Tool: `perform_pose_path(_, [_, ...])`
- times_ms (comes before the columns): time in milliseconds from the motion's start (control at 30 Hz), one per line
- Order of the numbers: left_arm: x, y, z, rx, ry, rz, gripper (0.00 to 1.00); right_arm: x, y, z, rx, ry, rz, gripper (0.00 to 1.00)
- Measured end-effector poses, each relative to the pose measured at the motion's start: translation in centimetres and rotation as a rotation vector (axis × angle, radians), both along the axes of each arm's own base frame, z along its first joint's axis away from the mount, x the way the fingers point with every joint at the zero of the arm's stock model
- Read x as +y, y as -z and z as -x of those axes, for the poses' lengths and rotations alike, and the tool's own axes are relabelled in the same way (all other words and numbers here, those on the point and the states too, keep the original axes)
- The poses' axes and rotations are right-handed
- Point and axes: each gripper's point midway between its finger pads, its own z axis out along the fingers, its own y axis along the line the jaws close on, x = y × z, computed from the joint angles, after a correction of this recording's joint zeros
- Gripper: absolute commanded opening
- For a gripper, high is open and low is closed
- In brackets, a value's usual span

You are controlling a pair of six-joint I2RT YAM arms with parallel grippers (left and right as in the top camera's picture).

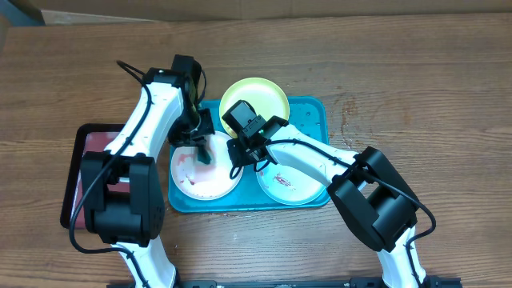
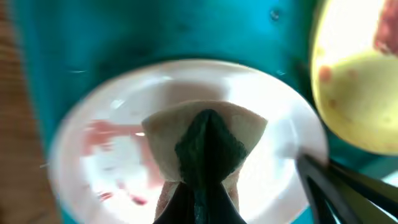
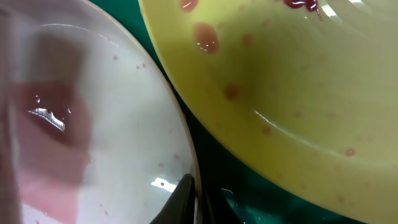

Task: Clean dirty plates on tray and stack at the side
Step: 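Scrub the white plate with the sponge while the right gripper holds it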

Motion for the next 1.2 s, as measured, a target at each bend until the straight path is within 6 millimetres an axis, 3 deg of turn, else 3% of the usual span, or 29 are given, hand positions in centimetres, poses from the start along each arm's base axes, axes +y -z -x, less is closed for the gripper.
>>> perform_pose_path(233, [-1.2,4.3,2.0,0.014,0.018,0.085,0.04,-0.2,0.1,0.0,0.001,0.003,0.01,0.06])
perform_pose_path(400, [-0.6,4.5,2.0,-0.044,0.011,0.07,0.04,-0.4,0.1,-0.1,0.002,0.008,0.01,0.06])
perform_pose_path(533, [0.9,4.5,2.3,-0.032,-0.023,-0.057,0.04,-0.1,0.0,-0.1,0.001,0.003,-0.003,0.06])
perform_pose_path(700, [6.6,3.9,3.8,0.02,-0.13,-0.352,0.04,0.1,0.0,0.1,0.005,-0.002,-0.005,0.06])
perform_pose_path(767, [7.9,3.7,4.3,0.038,-0.164,-0.421,0.04,0.4,-0.1,0.2,0.009,-0.008,-0.019,0.05])
perform_pose_path(900, [9.1,2.8,4.3,0.051,-0.193,-0.51,0.04,1.0,-0.2,0.7,0.018,-0.022,-0.034,0.04])
perform_pose_path(1000, [10.1,0.9,4.2,0.063,-0.226,-0.576,0.04,0.8,-0.1,0.7,0.019,-0.019,-0.025,0.04])
perform_pose_path(1100, [10.9,-1.6,2.7,0.026,-0.287,-0.591,0.04,0.4,-0.1,0.5,0.021,-0.01,-0.018,0.04])
perform_pose_path(1200, [10.0,-3.0,1.3,-0.016,-0.324,-0.501,0.04,0.3,-0.1,0.4,0.019,-0.007,-0.013,0.04])
